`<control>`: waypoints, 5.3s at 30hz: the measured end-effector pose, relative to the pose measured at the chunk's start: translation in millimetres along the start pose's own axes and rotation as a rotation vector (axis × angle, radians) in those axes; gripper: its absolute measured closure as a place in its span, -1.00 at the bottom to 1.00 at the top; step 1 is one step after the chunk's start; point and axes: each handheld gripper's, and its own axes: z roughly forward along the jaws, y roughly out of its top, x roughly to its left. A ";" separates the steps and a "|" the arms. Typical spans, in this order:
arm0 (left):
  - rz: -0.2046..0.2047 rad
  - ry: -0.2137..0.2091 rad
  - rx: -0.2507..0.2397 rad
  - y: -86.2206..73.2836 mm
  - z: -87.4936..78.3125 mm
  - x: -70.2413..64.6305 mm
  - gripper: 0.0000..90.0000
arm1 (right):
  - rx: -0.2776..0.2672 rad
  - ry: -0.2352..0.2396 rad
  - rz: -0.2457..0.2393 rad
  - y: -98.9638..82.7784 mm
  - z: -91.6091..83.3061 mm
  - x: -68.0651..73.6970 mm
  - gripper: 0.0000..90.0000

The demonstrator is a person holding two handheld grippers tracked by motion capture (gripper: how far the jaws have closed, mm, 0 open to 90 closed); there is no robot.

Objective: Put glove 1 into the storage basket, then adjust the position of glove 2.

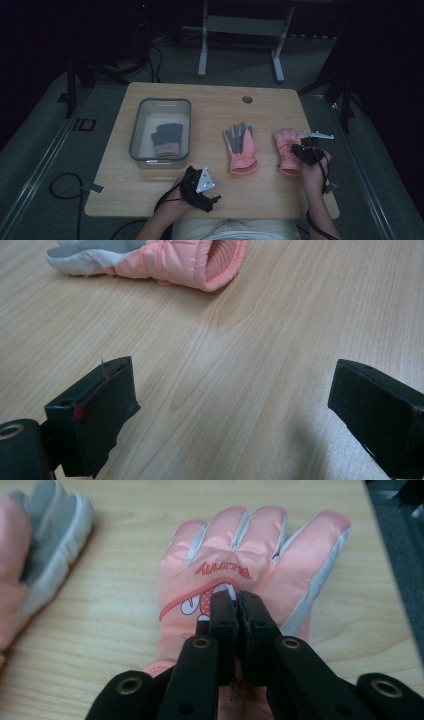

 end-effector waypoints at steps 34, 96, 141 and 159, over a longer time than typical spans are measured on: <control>0.020 -0.013 0.011 2.0 2.7 -4.6 -0.89 | 0.167 0.210 -0.300 23.8 11.1 -27.9 0.28; 0.017 -0.013 0.012 1.2 3.5 -2.4 -0.89 | -0.108 0.162 -0.373 90.9 -78.5 88.8 0.89; 0.001 0.005 0.032 2.2 6.1 -6.5 -0.88 | 0.070 0.201 -0.399 41.2 10.6 169.4 0.71; -0.089 0.034 -0.036 30.2 -8.7 -1.3 -0.88 | -0.056 0.323 -0.451 58.2 -42.4 121.7 0.34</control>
